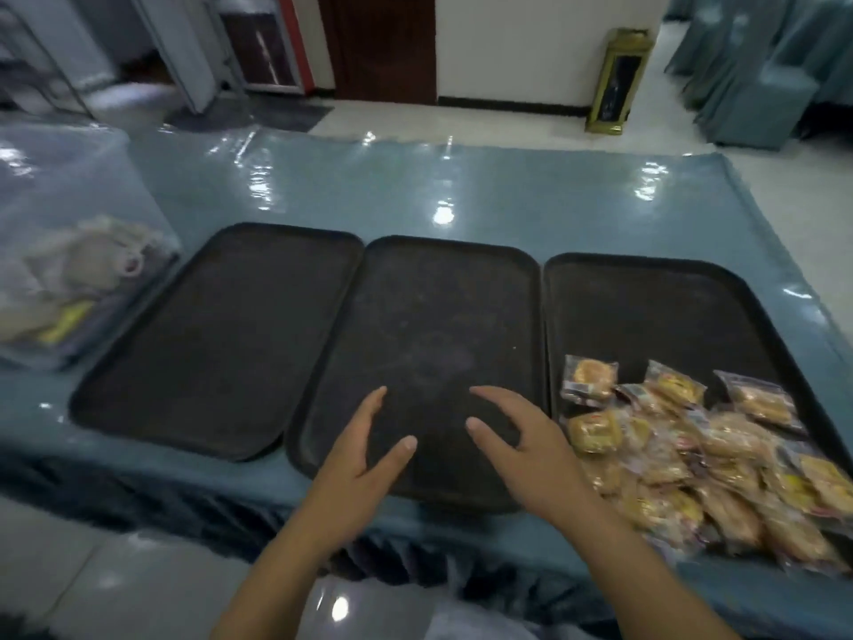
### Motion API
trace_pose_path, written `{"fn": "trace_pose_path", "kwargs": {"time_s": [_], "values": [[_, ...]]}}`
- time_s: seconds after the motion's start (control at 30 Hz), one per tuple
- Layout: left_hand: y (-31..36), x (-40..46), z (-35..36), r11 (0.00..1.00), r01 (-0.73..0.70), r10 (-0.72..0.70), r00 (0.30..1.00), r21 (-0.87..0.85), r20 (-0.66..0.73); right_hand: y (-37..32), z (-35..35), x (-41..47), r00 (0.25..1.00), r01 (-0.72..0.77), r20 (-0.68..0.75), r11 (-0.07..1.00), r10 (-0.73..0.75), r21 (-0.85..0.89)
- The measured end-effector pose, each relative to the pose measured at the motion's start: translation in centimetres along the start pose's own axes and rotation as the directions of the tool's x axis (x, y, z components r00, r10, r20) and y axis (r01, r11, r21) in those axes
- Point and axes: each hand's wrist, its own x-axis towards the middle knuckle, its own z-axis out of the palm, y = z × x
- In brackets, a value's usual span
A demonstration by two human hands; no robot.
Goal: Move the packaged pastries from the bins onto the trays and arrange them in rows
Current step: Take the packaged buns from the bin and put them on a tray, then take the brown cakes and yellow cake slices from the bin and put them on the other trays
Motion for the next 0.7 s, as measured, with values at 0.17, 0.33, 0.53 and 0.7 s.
{"fn": "trace_pose_path", "kwargs": {"time_s": [0.17,0.33,0.53,0.7], "values": [[-5.1,-5.6,-12.3,0.996,0.073,-0.085,0.960,-0.055,-0.265,-8.5,9.6,0.3,0.987,0.095,0.129,0.995,-0.099,0.041],[-8.9,-10.2,-19.8,0.982,0.073,-0.139,0.904,-0.176,-0.403,-14.1,16.3,0.9,0.957,0.153,0.242,0.987,-0.161,0.053],[-11.3,-11.5,-27.3,0.971,0.067,-0.180,0.836,-0.228,-0.518,-19.4,22.9,5.0,0.927,0.203,0.298,0.972,-0.229,0.116],[-12.7,-10.4,-36.2,0.988,0.093,-0.150,0.798,-0.127,-0.583,-23.6,30.0,10.8,0.911,0.278,0.266,0.945,-0.316,0.170]]}}
